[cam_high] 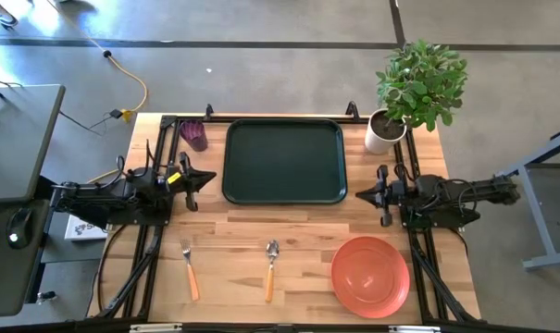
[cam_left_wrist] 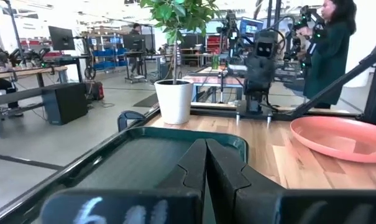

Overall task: Pick and place plate/cup/fork/spoon on tray
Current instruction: Put the orange plate on the black serving tray

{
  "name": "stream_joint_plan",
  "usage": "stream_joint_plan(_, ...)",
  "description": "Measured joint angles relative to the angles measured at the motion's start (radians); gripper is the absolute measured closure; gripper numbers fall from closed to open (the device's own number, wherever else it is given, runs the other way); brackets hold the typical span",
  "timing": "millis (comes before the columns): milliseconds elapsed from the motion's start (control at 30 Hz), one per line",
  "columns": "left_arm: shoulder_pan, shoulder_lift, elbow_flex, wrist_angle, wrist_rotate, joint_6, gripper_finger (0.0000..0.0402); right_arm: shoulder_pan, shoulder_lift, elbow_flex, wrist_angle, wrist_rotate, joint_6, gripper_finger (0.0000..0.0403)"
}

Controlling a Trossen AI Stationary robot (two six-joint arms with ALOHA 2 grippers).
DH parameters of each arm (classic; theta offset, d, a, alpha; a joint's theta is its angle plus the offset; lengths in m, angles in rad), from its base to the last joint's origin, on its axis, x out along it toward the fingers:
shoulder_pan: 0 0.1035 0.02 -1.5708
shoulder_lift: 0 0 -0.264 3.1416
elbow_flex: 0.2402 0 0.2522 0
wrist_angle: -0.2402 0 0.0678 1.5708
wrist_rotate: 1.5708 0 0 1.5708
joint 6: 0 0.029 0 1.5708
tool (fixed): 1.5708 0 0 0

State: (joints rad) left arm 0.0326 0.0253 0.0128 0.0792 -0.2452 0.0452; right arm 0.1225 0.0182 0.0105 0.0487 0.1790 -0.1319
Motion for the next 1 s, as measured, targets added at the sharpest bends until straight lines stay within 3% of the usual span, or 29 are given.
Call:
stream_joint_plan(267, 0.000, 0.000, 0.000, 0.076, -0.004, 0.000, 0.0398, -0.012, 0.000, 0.000, 0.012, 0.191, -0.517, 0.0391)
stream_joint_plan(400, 0.000, 0.002, 0.000, 0.100, -0.016, 0.011, 0.0398, -0.012, 0.000, 0.000, 0.020, 0.244, -0.642, 0.0391)
stream_joint_plan(567, 0.000, 0.037, 0.000, 0.103, -0.102, 0.057, 0.0398, -0.012, 0.000, 0.000, 0.020, 0.280, -0.759, 0.0391)
stream_joint_plan(700, 0.000, 0.056, 0.000, 0.132, -0.168, 0.080, 0.0398, -0.012, 0.000, 0.000, 0.020, 0.195, -0.608, 0.0391)
stream_joint_plan(867, 0.000, 0.056, 0.000, 0.178, -0.183, 0.102, 0.0398, -0.012, 0.000, 0.000, 0.047, 0.008, -0.259, 0.0391)
stream_joint_plan(1000, 0.000, 0.056, 0.000, 0.225, -0.186, 0.136, 0.0398, -0.011, 0.000, 0.000, 0.084, -0.008, 0.036, 0.0391)
